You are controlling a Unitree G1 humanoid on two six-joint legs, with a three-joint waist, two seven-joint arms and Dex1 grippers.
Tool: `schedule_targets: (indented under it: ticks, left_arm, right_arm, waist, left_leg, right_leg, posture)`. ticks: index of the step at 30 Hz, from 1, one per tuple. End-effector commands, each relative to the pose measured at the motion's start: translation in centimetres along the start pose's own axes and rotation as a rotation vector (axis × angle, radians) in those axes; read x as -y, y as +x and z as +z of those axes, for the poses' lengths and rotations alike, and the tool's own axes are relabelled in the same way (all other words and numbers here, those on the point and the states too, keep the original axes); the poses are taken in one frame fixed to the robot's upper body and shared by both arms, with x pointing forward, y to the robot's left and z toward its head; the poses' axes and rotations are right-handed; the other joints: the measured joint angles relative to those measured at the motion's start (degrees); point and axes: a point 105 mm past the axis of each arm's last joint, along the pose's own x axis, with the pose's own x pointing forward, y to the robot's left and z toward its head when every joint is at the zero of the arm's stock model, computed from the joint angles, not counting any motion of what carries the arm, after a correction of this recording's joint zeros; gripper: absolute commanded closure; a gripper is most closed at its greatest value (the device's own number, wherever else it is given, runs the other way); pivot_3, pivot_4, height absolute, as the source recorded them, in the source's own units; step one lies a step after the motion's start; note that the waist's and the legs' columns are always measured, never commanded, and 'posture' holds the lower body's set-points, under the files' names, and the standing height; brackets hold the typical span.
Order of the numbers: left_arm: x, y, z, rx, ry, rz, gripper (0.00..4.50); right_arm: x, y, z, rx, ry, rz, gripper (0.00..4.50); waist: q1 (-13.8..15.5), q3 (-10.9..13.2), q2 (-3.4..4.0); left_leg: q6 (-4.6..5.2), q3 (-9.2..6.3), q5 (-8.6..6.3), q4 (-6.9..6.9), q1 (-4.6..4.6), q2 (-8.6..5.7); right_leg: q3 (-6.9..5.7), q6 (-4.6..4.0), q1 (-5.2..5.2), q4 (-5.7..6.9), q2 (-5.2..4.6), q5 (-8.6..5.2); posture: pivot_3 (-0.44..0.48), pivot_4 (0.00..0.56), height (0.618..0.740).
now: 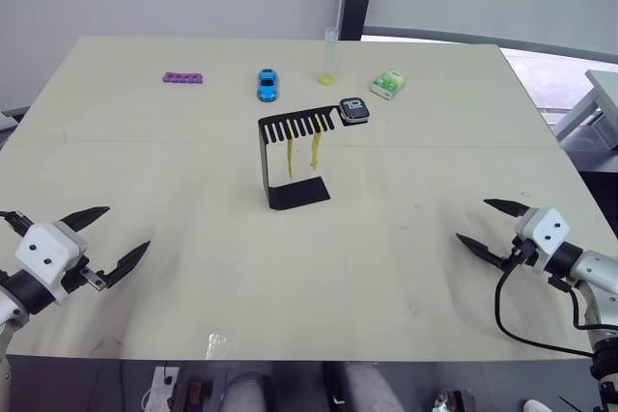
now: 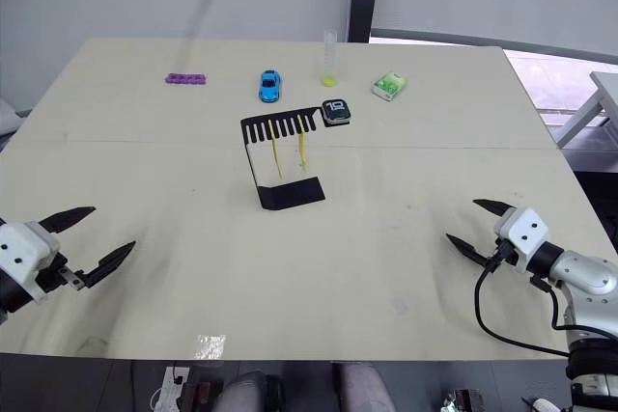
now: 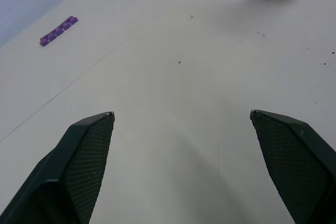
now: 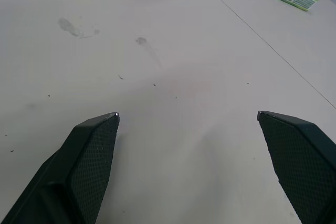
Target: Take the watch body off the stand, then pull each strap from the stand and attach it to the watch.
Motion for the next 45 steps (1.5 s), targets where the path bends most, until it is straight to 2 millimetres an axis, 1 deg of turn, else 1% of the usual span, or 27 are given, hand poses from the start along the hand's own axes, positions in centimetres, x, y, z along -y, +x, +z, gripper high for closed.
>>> schedule_targets:
  ticks: [1, 3, 5, 6, 7, 10, 11, 12, 13, 15, 17, 19, 22, 24, 27, 28, 34, 38, 45]
  left_arm:
    - [0.1, 0.0, 1.5, 0.067, -0.020, -0.030, 0.04]
    - [1.1, 0.4, 3.0, 0.146, -0.112, -0.108, 0.04]
    - [1.8, 0.8, 4.3, 0.193, -0.151, -0.156, 0.04]
    - [2.1, 1.0, 5.1, 0.216, -0.156, -0.174, 0.04]
    - [2.3, 1.1, 5.6, 0.231, -0.161, -0.186, 0.04]
    - [2.7, 1.4, 7.4, 0.295, -0.181, -0.179, 0.04]
    - [2.7, 1.6, 8.1, 0.321, -0.191, -0.173, 0.04]
    - [2.7, 1.8, 8.9, 0.348, -0.199, -0.175, 0.04]
    - [2.8, 2.0, 9.4, 0.364, -0.204, -0.176, 0.04]
    - [2.9, 2.4, 10.6, 0.405, -0.220, -0.187, 0.04]
    - [3.2, 2.8, 11.8, 0.436, -0.243, -0.214, 0.04]
    - [3.7, 3.1, 12.8, 0.457, -0.234, -0.244, 0.04]
    - [4.1, 3.3, 14.0, 0.485, -0.222, -0.276, 0.04]
    - [4.4, 3.4, 14.7, 0.501, -0.224, -0.306, 0.04]
    - [4.8, 3.4, 15.2, 0.508, -0.238, -0.338, 0.04]
    - [4.9, 3.3, 15.3, 0.507, -0.240, -0.348, 0.04]
    - [4.9, 3.1, 15.8, 0.517, -0.260, -0.368, 0.04]
    - [4.5, 3.1, 16.5, 0.548, -0.272, -0.351, 0.04]
    - [4.3, 3.3, 16.8, 0.553, -0.261, -0.339, 0.04]
  right_arm:
    - [0.8, 0.1, 1.3, 0.084, 0.030, -0.055, 0.00]
    - [0.2, 1.2, 2.8, 0.182, 0.127, -0.090, 0.00]
    - [-0.3, 1.9, 4.7, 0.259, 0.207, -0.115, 0.00]
    - [-0.6, 2.2, 6.1, 0.306, 0.254, -0.130, 0.00]
    - [-0.8, 2.4, 7.1, 0.333, 0.288, -0.138, 0.00]
    - [-1.7, 3.2, 10.9, 0.432, 0.423, -0.198, 0.00]
    - [-2.2, 3.6, 12.5, 0.466, 0.456, -0.209, 0.00]
    - [-2.7, 4.2, 14.3, 0.499, 0.479, -0.213, 0.00]
    - [-3.1, 4.4, 15.5, 0.516, 0.494, -0.215, 0.00]
    - [-3.8, 5.1, 18.5, 0.560, 0.516, -0.217, 0.00]
    - [-4.2, 5.6, 21.0, 0.595, 0.537, -0.219, 0.00]
    - [-4.2, 6.1, 22.7, 0.598, 0.567, -0.223, 0.00]
    - [-3.8, 6.8, 23.2, 0.555, 0.594, -0.265, 0.00]
    - [-3.7, 7.7, 23.9, 0.519, 0.601, -0.274, 0.00]
    - [-3.9, 8.7, 24.8, 0.483, 0.602, -0.252, 0.00]
    - [-3.9, 9.0, 25.0, 0.466, 0.600, -0.245, 0.00]
    - [-3.5, 10.3, 26.5, 0.420, 0.583, -0.246, 0.00]
    - [-3.4, 10.7, 26.6, 0.396, 0.572, -0.247, 0.00]
    - [-3.6, 11.7, 27.0, 0.381, 0.549, -0.239, 0.00]
  waist:
    - [0.00, 0.00, 0.00]
    - [-0.05, -0.02, -0.04]
    - [0.02, 0.01, 0.02]
    - [0.07, 0.03, 0.05]
    - [0.10, 0.04, 0.09]
    - [0.04, 0.04, 0.12]
    - [0.04, 0.04, 0.12]
    - [0.06, 0.04, 0.12]
    - [-0.01, 0.03, 0.11]
    - [0.00, 0.03, 0.11]
    - [0.03, 0.03, 0.10]
    - [0.04, 0.02, 0.08]
    - [0.04, -0.03, 0.01]
    - [0.02, -0.04, -0.01]
    - [-0.18, -0.04, -0.01]
    - [-0.22, -0.04, -0.01]
    - [-0.86, -0.04, -0.01]
    - [-1.27, -0.05, -0.02]
    - [-1.84, -0.05, -0.02]
  left_leg:
    - [0.00, 0.00, 0.00, 0.00, 0.00, 0.00]
    - [0.00, -0.01, 0.00, 0.00, 0.00, 0.03]
    - [-0.05, -0.03, 0.01, 0.01, -0.02, 0.08]
    - [-0.06, -0.04, 0.02, 0.01, -0.04, 0.08]
    - [-0.07, -0.04, 0.02, 0.00, -0.06, 0.08]
    - [-0.10, -0.07, 0.02, 0.00, -0.11, 0.07]
    - [-0.11, -0.08, 0.02, 0.00, -0.11, 0.07]
    - [-0.11, -0.08, 0.02, 0.01, -0.13, 0.07]
    - [-0.13, -0.09, 0.02, 0.00, -0.12, 0.07]
    - [-0.16, -0.12, 0.04, 0.00, -0.14, 0.06]
    - [-0.17, -0.12, 0.05, 0.01, -0.16, 0.03]
    - [-0.17, -0.12, 0.05, 0.01, -0.18, 0.02]
    - [-0.17, -0.12, 0.05, 0.01, -0.31, 0.02]
    - [-0.17, -0.08, 0.04, 0.01, -0.48, 0.01]
    - [-0.12, -0.04, 0.08, 0.27, -1.14, 0.00]
    - [-0.12, 0.02, 0.08, 0.29, -1.23, 0.00]
    - [-0.17, 0.35, 0.21, 0.29, -1.32, 0.00]
    - [-0.19, 0.39, 0.26, 0.30, -1.30, -0.01]
    - [-0.19, 0.45, 0.26, 0.24, -1.30, -0.02]
  right_leg:
    - [0.00, 0.00, 0.00, 0.00, 0.00, 0.00]
    - [0.00, 0.00, 0.00, 0.02, 0.01, 0.00]
    - [-0.01, 0.00, 0.00, 0.07, 0.06, 0.00]
    - [0.00, 0.00, -0.03, 0.10, 0.05, 0.00]
    - [0.00, 0.00, -0.07, 0.13, 0.05, 0.00]
    - [0.00, 0.00, -0.12, 0.15, 0.06, 0.00]
    - [0.00, 0.00, -0.12, 0.15, 0.06, 0.00]
    - [0.00, 0.00, -0.12, 0.15, 0.06, 0.00]
    - [-0.01, 0.00, -0.13, 0.16, 0.07, 0.00]
    - [0.00, 0.00, -0.15, 0.18, 0.09, 0.00]
    - [0.00, -0.01, -0.18, 0.19, 0.09, 0.01]
    - [0.00, -0.01, -0.20, 0.18, 0.08, 0.01]
    - [0.00, -0.02, -0.36, 0.16, 0.10, 0.01]
    - [0.02, -0.02, -0.55, 0.16, 0.09, 0.00]
    - [0.08, -0.02, -1.26, 0.43, 0.07, 0.00]
    - [0.15, -0.02, -1.40, 0.56, 0.08, 0.00]
    - [0.47, -0.04, -1.84, 0.94, 0.13, -0.01]
    - [0.51, -0.04, -1.85, 1.02, 0.13, -0.01]
    - [0.57, -0.04, -1.93, 1.02, 0.16, -0.01]
  posture:
    - [0.000, 0.150, 0.740]
    - [0.000, 0.150, 0.740]
    - [0.000, 0.150, 0.740]
    - [0.000, 0.150, 0.740]
    - [0.000, 0.150, 0.740]
    - [0.000, 0.150, 0.740]
    - [0.000, 0.150, 0.740]
    - [0.000, 0.150, 0.740]
    - [0.000, 0.150, 0.740]
    - [0.000, 0.150, 0.740]
    - [0.000, 0.150, 0.740]
    - [0.000, 0.150, 0.740]
    - [0.000, 0.150, 0.740]
    - [0.000, 0.150, 0.740]
    - [0.000, 0.150, 0.740]
    - [0.000, 0.150, 0.740]
    - [0.000, 0.150, 0.740]
    - [0.000, 0.150, 0.740]
    - [0.000, 0.150, 0.740]
